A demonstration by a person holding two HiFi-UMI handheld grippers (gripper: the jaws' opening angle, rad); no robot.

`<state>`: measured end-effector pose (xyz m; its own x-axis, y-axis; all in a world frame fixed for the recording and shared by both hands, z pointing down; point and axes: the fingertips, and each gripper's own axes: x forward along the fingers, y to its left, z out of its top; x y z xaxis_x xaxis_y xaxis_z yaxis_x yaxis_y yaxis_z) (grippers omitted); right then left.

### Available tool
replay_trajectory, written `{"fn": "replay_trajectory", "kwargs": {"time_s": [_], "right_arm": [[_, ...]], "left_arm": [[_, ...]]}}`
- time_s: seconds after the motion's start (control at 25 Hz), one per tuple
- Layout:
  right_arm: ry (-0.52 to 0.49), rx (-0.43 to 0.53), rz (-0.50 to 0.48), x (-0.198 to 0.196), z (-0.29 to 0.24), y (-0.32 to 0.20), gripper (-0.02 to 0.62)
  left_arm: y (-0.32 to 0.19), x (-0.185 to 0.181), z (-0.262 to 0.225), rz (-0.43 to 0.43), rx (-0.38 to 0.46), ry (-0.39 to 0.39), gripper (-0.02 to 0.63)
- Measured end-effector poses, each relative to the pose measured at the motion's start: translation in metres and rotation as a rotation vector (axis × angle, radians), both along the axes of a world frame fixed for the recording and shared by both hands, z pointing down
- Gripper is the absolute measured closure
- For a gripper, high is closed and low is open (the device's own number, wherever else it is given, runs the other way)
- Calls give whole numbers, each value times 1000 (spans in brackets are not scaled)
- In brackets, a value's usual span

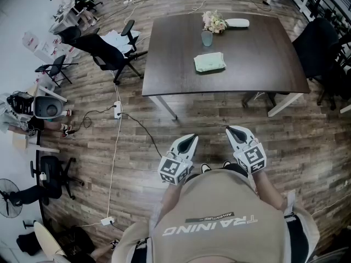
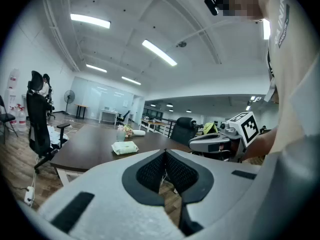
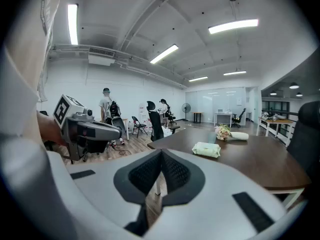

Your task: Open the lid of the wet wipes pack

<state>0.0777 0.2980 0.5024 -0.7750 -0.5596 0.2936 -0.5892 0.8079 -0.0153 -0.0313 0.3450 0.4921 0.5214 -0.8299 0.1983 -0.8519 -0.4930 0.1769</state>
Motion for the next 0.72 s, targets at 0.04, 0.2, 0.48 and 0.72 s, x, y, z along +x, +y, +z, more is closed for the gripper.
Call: {"fn": "replay_trajectory", "kwargs": {"time_s": [0.04, 0.2, 0.48, 0.72], "right_arm": [[-2, -2, 3, -2, 0, -1, 581], [6, -2, 12, -8, 0, -4, 581], [4, 0, 61, -3, -5, -15, 581], [10, -27, 72, -3, 3, -28, 581]], "left_arm": [[-2, -3, 0, 3, -1, 1, 597], [-13, -10, -1, 15, -2, 15, 597], [-30, -11, -1, 39, -16, 44, 597], [-46, -9, 14, 63, -61, 55, 597]]}}
